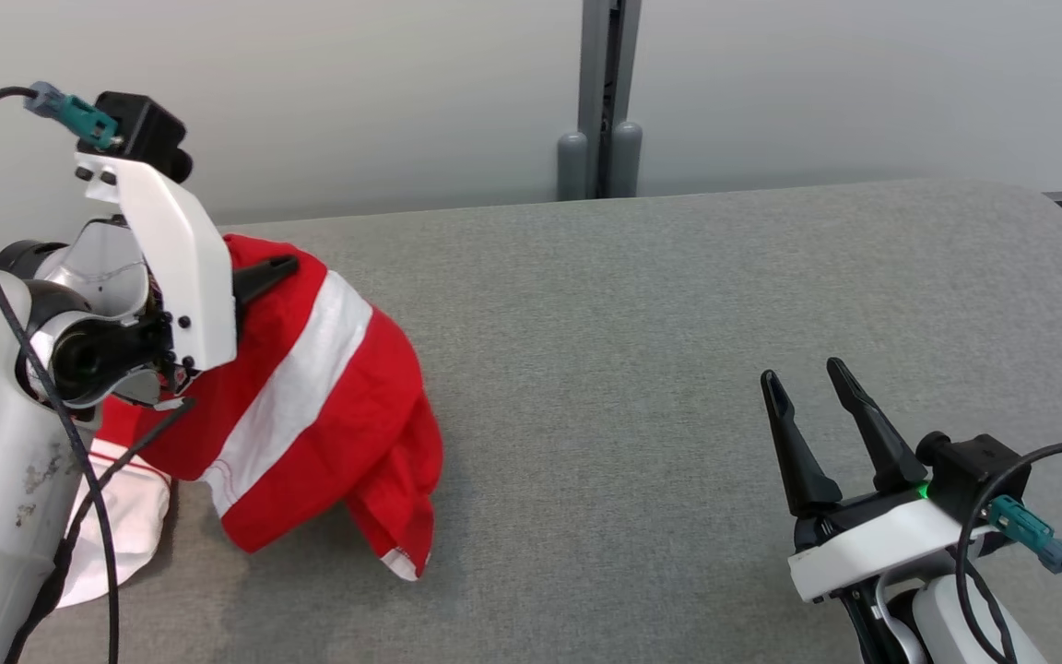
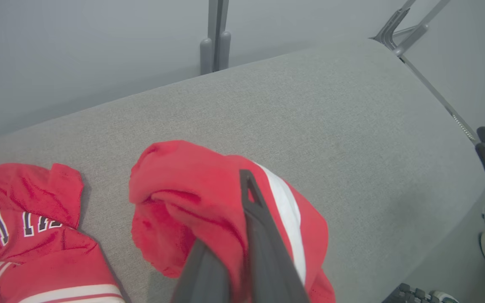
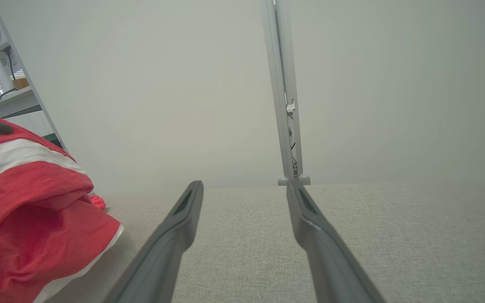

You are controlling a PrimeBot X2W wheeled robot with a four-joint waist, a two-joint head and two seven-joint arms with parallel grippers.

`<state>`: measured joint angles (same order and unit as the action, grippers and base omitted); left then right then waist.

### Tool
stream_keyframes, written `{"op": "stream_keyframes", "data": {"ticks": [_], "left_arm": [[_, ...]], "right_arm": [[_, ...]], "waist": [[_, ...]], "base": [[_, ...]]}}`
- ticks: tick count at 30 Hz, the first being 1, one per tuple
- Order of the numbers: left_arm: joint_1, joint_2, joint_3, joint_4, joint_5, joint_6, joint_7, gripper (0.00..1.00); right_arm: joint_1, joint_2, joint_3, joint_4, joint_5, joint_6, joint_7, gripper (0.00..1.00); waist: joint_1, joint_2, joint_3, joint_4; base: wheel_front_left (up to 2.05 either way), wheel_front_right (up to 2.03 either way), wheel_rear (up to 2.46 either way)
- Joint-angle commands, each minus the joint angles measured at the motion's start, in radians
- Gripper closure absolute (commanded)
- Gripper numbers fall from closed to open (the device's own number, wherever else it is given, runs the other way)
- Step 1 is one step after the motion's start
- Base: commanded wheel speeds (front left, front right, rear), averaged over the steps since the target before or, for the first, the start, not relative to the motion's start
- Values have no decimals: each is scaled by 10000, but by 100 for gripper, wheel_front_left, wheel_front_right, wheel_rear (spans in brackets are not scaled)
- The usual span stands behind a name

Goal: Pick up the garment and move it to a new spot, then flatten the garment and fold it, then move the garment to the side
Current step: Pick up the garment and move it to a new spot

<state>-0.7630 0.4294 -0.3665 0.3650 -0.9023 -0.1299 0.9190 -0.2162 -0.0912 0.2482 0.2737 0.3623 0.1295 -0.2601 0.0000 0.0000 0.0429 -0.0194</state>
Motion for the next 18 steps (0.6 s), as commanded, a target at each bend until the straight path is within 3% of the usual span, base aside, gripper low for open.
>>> {"op": "stream_keyframes", "data": {"ticks": [1, 11, 18], "left_arm": [[113, 85, -200, -348, -77, -10, 0, 100], [-36, 344, -2193, -2327, -742, -9, -425, 100], [-1136, 697, -4205, -3079, -1111, -10, -1714, 100]], "right_arm": [[42, -3, -3, -17, 41, 23, -29, 0], [-224, 56, 131, -42, 107, 23, -29, 0], [-358, 154, 52, -197, 179, 23, -29, 0]], "waist": [[0, 0, 1, -336], [0, 0, 131, -2168], [0, 0, 644, -3467]], "base": [[0, 0, 0], [0, 0, 0], [0, 0, 0]]}}
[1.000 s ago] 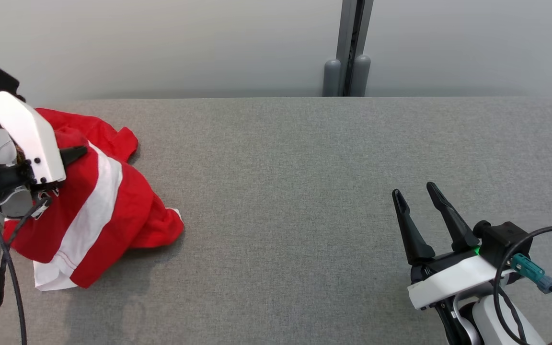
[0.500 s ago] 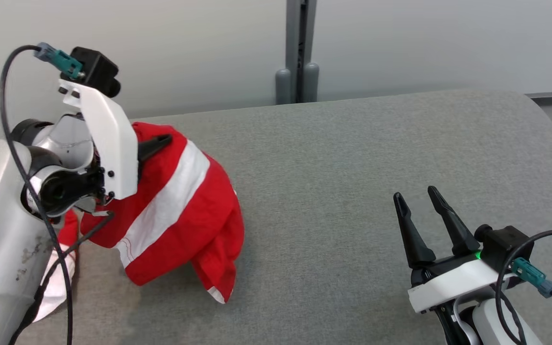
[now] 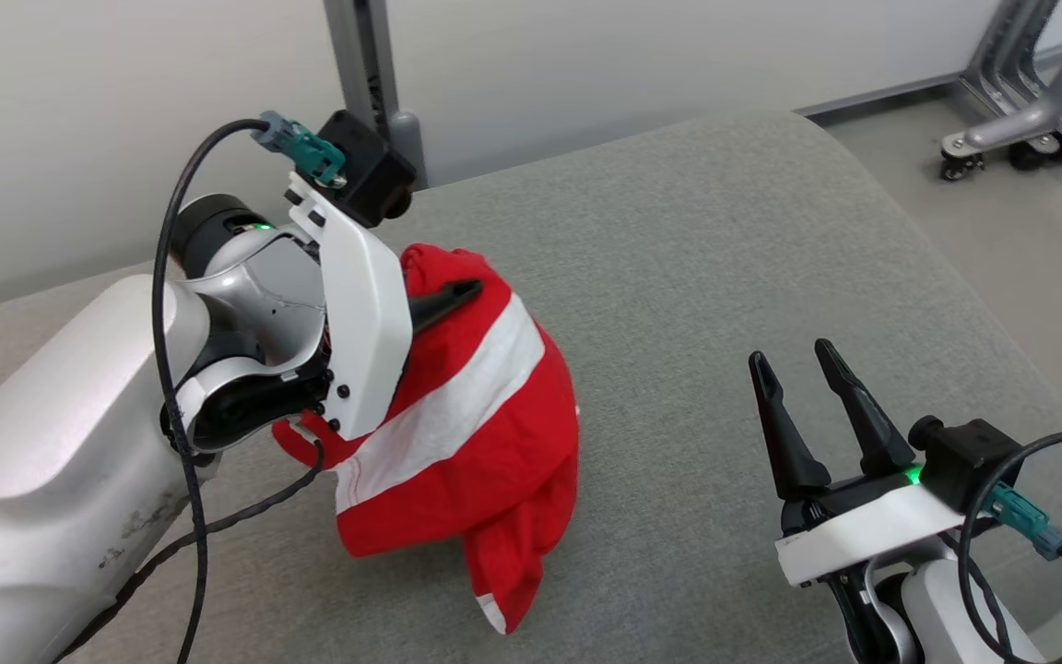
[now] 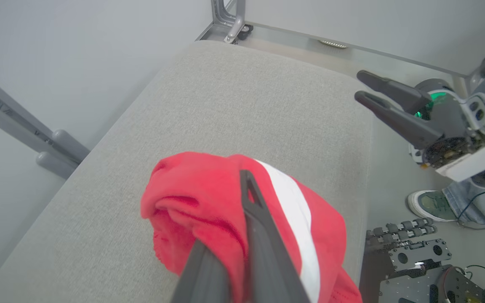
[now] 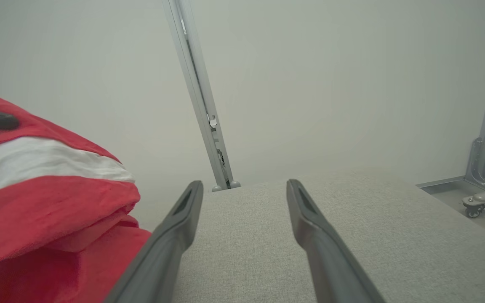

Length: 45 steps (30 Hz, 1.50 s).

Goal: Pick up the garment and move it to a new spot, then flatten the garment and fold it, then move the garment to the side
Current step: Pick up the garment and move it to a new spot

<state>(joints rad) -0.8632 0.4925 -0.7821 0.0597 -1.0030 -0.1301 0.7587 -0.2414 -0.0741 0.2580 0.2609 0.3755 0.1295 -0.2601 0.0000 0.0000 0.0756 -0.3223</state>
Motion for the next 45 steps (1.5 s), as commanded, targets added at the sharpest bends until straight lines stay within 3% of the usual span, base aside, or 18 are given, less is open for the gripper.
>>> {"op": "stream_keyframes", "data": {"ticks": [1, 9, 11, 13, 14, 16, 27, 37, 45], "left_arm": [[-269, 122, -269, -30, -234, -7, -305, 100], [-758, 791, -1935, 819, -496, -7, -1352, 100], [-844, 914, -2357, 1195, -539, -7, -1689, 88], [-980, 995, -2785, 1591, -502, -7, -2010, 68], [-1012, 1008, -2965, 1816, -534, -7, -2154, 53], [-1082, 1004, -3320, 2223, -674, -7, -2393, 0], [-1569, 876, -4321, 3264, -1565, -7, -3737, 0], [-1543, 1428, -4147, 3478, -1552, 32, -5835, 0], [-308, 1846, -3549, 3262, -1381, 1236, -8140, 0]], "right_arm": [[-119, 3, -63, -83, 51, 23, -29, 0], [-142, 99, -149, -191, 18, 23, -29, 0], [-142, 121, -153, -188, -15, 23, -29, 0], [-196, 131, -145, -166, -45, 23, -29, 0], [-216, 131, -142, -156, -58, 23, -29, 0], [-238, 123, -133, -136, -87, 23, -29, 0], [-227, 18, -109, -12, -103, 23, -29, 0], [54, -157, -180, 61, -75, 23, -29, 0], [383, -443, -236, 97, -49, 23, -29, 0]], "waist": [[0, 0, 393, -533], [0, 0, 818, -689], [0, 0, 876, -596], [0, 0, 906, -478], [0, 0, 916, -415], [0, 0, 932, -287], [0, 0, 690, 542], [0, 0, 271, 1458], [0, 0, -226, 2058]], "base": [[0, 0, 0], [0, 0, 0], [0, 0, 0], [0, 0, 0], [0, 0, 0], [0, 0, 0], [0, 0, 0], [0, 0, 0], [0, 0, 0]]}}
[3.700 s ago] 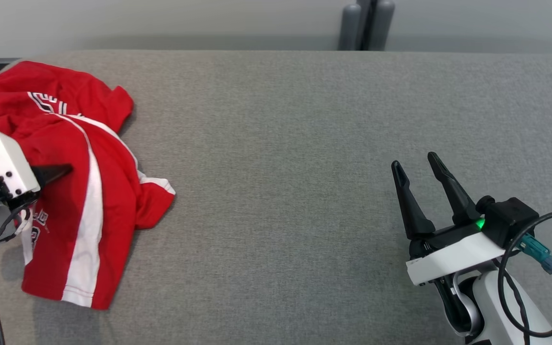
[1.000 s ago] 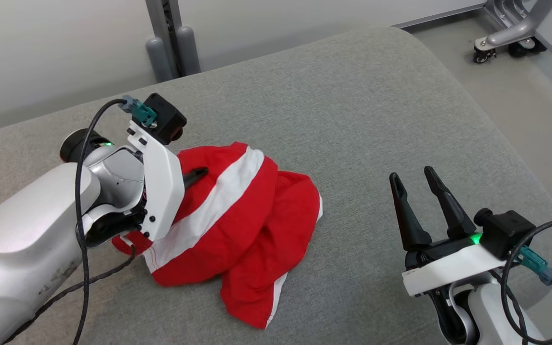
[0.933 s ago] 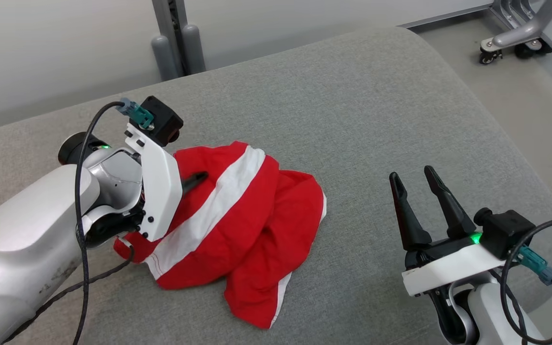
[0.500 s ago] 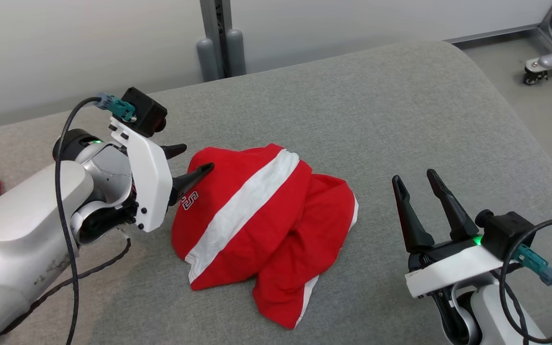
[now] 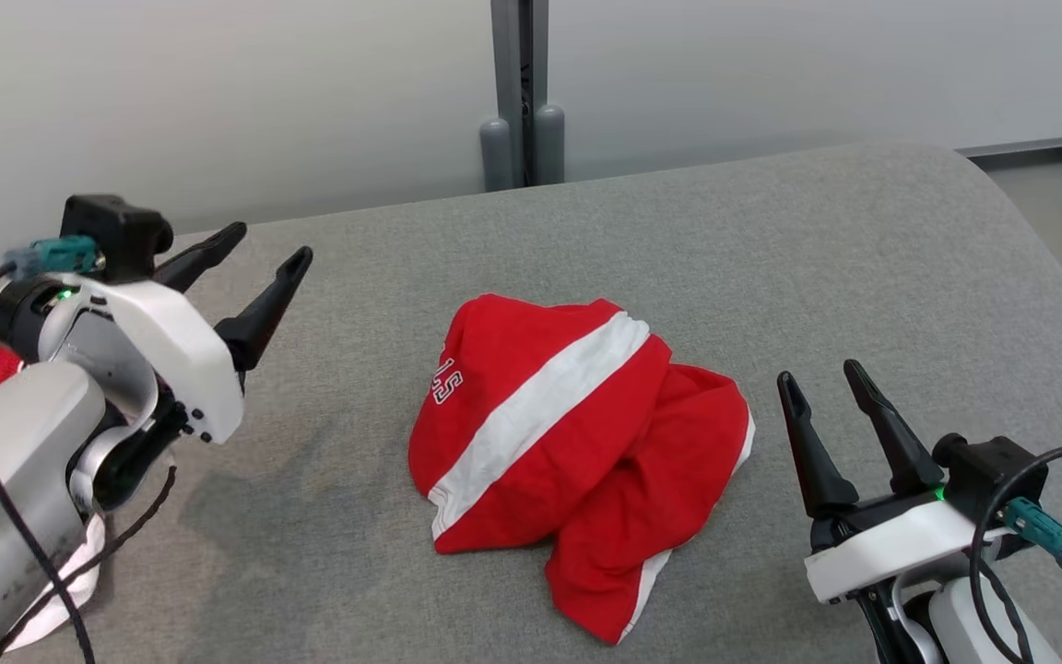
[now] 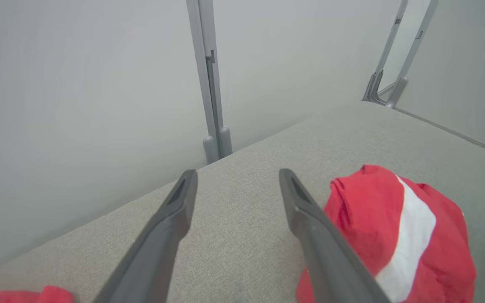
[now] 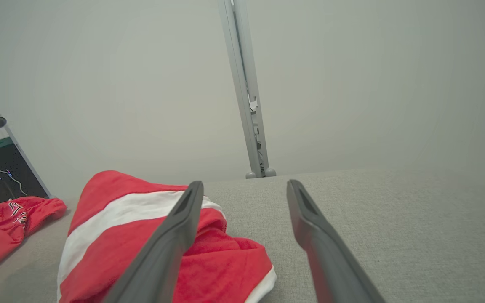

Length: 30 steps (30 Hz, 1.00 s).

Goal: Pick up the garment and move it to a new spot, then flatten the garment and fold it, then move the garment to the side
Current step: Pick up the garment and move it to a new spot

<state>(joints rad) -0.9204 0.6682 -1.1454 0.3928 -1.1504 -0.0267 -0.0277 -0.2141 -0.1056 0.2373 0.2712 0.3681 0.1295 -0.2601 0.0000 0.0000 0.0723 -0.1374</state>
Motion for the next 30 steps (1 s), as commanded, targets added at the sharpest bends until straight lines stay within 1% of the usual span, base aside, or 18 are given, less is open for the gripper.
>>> {"op": "stream_keyframes", "data": {"ticks": [1, 2, 7, 11, 12, 14, 17, 20, 25, 28, 30], "left_arm": [[489, 144, 130, -152, 101, 389, -527, 0], [489, 144, 130, -152, 101, 389, -527, 0], [1614, 450, 535, -631, 2, 1530, -1840, 0], [2728, 618, 1274, -1187, 1, 2463, -2338, 0], [3024, 637, 1523, -1345, 93, 2660, -2379, 0], [3631, 505, 2532, -1847, 520, 3023, -2399, 0], [4981, 137, 3979, -2456, 1449, 3332, -2388, 0], [6058, -373, 5342, -2905, 2398, 3347, -2392, 0], [7594, -1425, 7146, -3364, 3975, 3066, -2395, 0], [8293, -2112, 8048, -3515, 4761, 2750, -2394, 0], [8676, -2573, 8528, -3528, 5231, 2446, -2394, 0]], "right_arm": [[161, -158, -19, -3, 35, 23, -29, 0], [161, -158, -19, -3, 35, 23, -29, 0], [322, -302, -59, -64, 85, 23, -29, 0], [427, -325, -283, -249, 7, 23, -29, 0], [437, -307, -358, -319, -33, 23, -29, 0], [534, -259, -542, -455, -131, 23, -29, 0], [671, -205, -759, -609, -275, 23, -29, 0], [766, -159, -908, -834, -359, 23, -28, 0], [828, -94, -968, -1100, -363, 23, -29, 0], [898, -26, -1057, -1226, -426, 23, -29, 0], [1002, 19, -1109, -1312, -460, 23, -29, 0]], "waist": [[0, 0, -256, 273], [0, 0, -256, 273], [0, 0, -487, 512], [0, 0, -561, 599], [0, 0, -566, 619], [0, 0, -566, 673], [0, 0, -544, 745], [0, 0, -485, 785], [0, 0, -434, 768], [0, 0, -429, 751], [0, 0, -425, 759]], "base": [[0, 0, 0], [0, 0, 0], [0, 0, 0], [0, 0, 0], [0, 0, 0], [0, 0, 0], [0, 0, 0], [0, 0, 0], [0, 0, 0], [0, 0, 0], [0, 0, 0]]}}
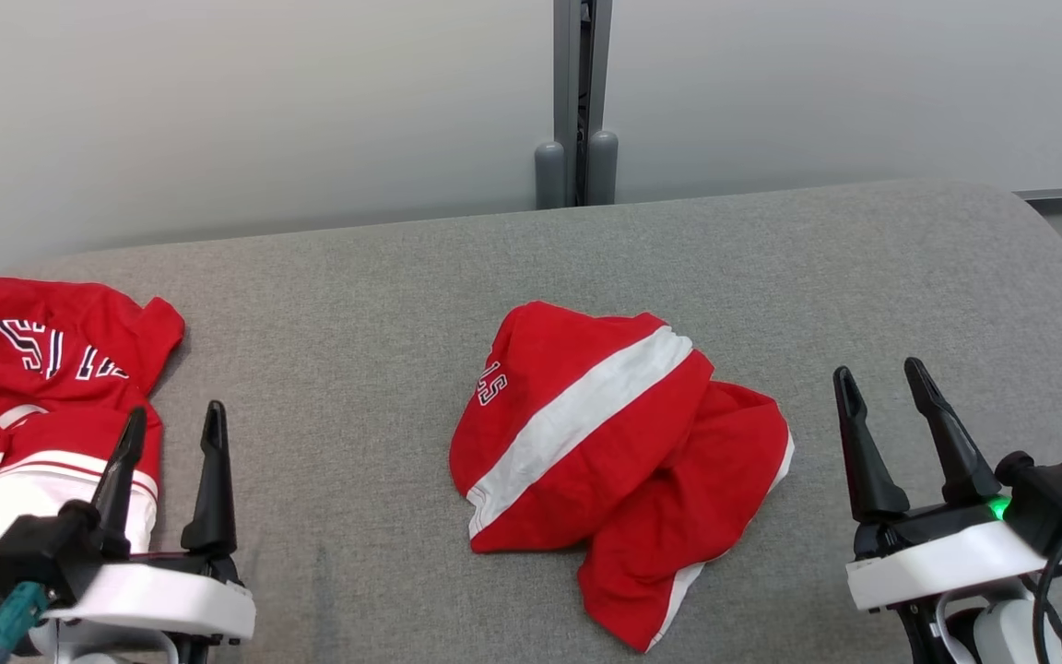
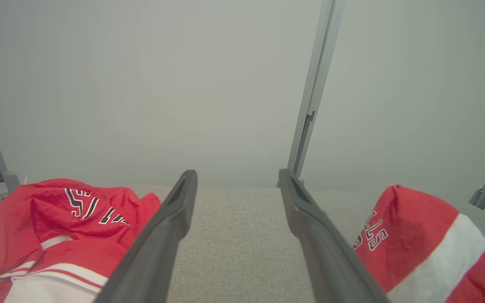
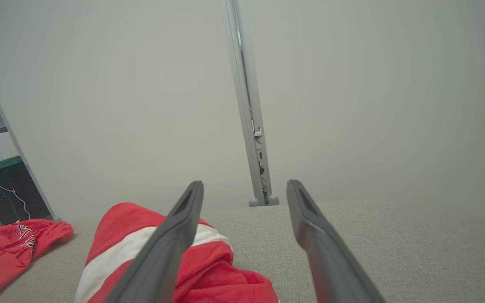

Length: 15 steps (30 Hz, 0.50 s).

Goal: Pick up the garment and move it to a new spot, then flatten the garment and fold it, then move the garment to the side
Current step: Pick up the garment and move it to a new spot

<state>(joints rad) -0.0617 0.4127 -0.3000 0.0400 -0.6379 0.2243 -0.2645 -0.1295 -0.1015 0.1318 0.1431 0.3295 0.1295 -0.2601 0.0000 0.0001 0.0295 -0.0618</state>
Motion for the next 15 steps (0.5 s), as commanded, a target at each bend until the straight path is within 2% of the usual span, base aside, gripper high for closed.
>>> {"op": "stream_keyframes", "data": {"ticks": [1, 12, 13, 15], "left_arm": [[183, -223, 284, -36, 413, -194, -26, 0], [1249, -2515, 2256, -188, 2569, -1626, -27, 0], [1363, -2806, 2525, -153, 2797, -1853, -27, 0], [1467, -3019, 2744, -94, 2983, -2074, -29, 0]], "right_arm": [[185, 1, -74, -77, -77, 23, -29, 0], [498, 134, -173, -286, -23, 23, -29, 0], [541, 147, -172, -318, 0, 23, -29, 0], [557, 153, -191, -351, 10, 23, -29, 0]], "waist": [[0, -1, 6, 7], [0, -1, -32, 54], [0, -1, -39, 56], [0, -1, -35, 73]], "base": [[0, 0, 0], [0, 0, 0], [0, 0, 0], [0, 0, 0]]}}
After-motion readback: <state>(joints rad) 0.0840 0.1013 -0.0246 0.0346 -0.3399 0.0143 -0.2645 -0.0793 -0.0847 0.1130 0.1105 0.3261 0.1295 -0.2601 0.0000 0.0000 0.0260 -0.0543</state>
